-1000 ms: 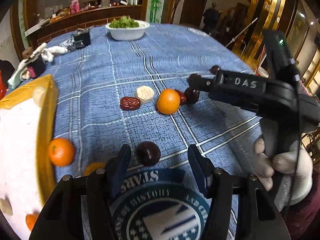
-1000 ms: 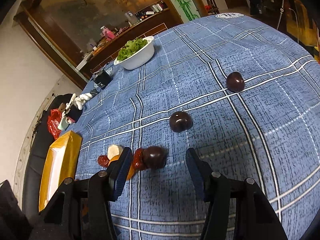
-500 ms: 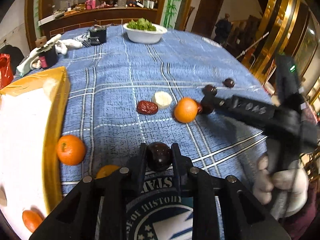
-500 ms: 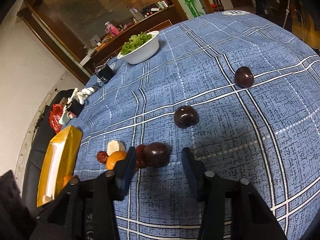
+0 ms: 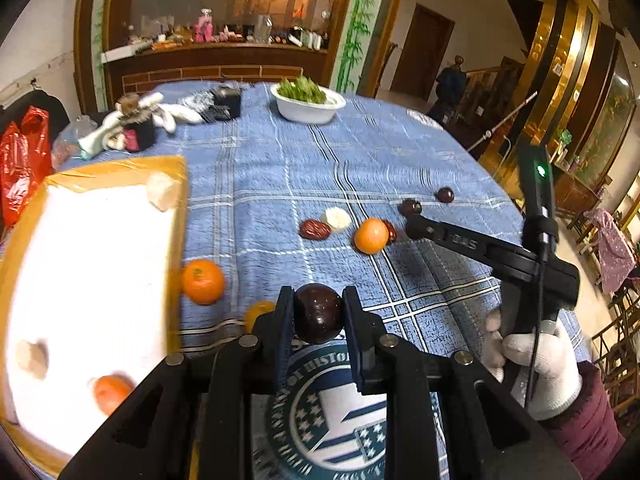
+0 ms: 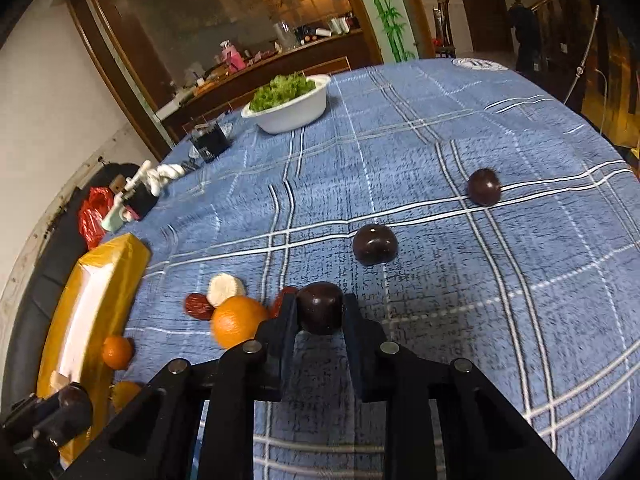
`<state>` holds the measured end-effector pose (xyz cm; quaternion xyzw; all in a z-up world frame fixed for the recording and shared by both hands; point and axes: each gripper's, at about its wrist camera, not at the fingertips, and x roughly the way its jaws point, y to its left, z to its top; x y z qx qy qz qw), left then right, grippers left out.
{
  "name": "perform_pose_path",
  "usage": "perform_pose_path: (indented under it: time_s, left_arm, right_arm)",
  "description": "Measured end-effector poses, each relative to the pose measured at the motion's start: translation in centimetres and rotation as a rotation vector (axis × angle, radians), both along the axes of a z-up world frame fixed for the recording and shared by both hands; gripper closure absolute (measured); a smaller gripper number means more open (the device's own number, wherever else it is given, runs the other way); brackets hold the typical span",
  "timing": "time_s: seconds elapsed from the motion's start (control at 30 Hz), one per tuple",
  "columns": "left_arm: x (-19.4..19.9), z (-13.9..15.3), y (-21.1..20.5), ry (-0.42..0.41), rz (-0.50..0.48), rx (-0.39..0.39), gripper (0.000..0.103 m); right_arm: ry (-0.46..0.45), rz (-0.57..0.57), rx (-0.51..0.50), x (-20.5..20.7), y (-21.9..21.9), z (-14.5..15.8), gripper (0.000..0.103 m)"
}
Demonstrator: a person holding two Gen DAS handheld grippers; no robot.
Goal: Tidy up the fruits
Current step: 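Carry both plums over the white tray, then open both tools to drop the plums into the tray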
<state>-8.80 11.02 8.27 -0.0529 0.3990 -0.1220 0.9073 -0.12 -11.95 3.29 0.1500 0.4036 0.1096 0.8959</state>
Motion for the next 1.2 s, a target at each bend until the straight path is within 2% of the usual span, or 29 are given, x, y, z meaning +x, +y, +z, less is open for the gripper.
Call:
perform_pose_path:
  time_s: [0.1,0.23,0.43,0.57,0.7,0.97,1.03,1.1,1.13,1.2]
  left_arm:
    - [-0.8,1.0,2.0,-0.027,0.035,-0.002,0.08]
    - [-1.6,1.4,6.6,-0.039,0.136,-0.028,0.08]
    - [-2.5,0.5,13.0,-0.017,0.285,-0.054,0.08]
    - [-2.7,-0.3,15.7,-0.02,0.331,-0.045,0.08]
    - [-1.5,-1.9,18.0,0.02,0.365,-0.054,0.08]
    - [-0.8,-3.2,20.1,0.053,0.386,-0.088,0.079]
    - [-0.7,-3.2,20.5,0.059,0.392,-0.092,0.076]
    - [-0.7,-3.0,20.7,0.058,0.397,-0.098,0.058]
    - [-0.9,-2.6,20.7,0.048,0.401,-0.102,0.045]
    - [-1.2,-1.8,20.5,0.022,0.398,-0.098,0.043]
  right_arm:
    - [-0.018,0.003,0.044,-1.7,-0.3,1.6,0.078]
    - [-0.045,0.051,0.101,-4.2,0.8,4.2,0.078]
    - [-0.062,0.195,0.137,-7.1,6.6,6.5,0.078]
    - [-0.034,0.328,0.122,-8.4,12.7,6.5,0.077]
    - [-0.012,0.437,0.068,-9.6,17.9,5.9,0.077]
    - [0.012,0.53,-0.046,-10.0,24.8,3.4,0.077]
    - [0.003,0.535,-0.075,-9.8,25.8,3.0,0.075]
    - [0.0,0.53,-0.083,-9.7,26.1,2.7,0.074]
    - [0.003,0.525,-0.081,-9.6,26.1,2.6,0.073]
    - [-0.007,0.515,-0.058,-9.8,25.4,3.0,0.067]
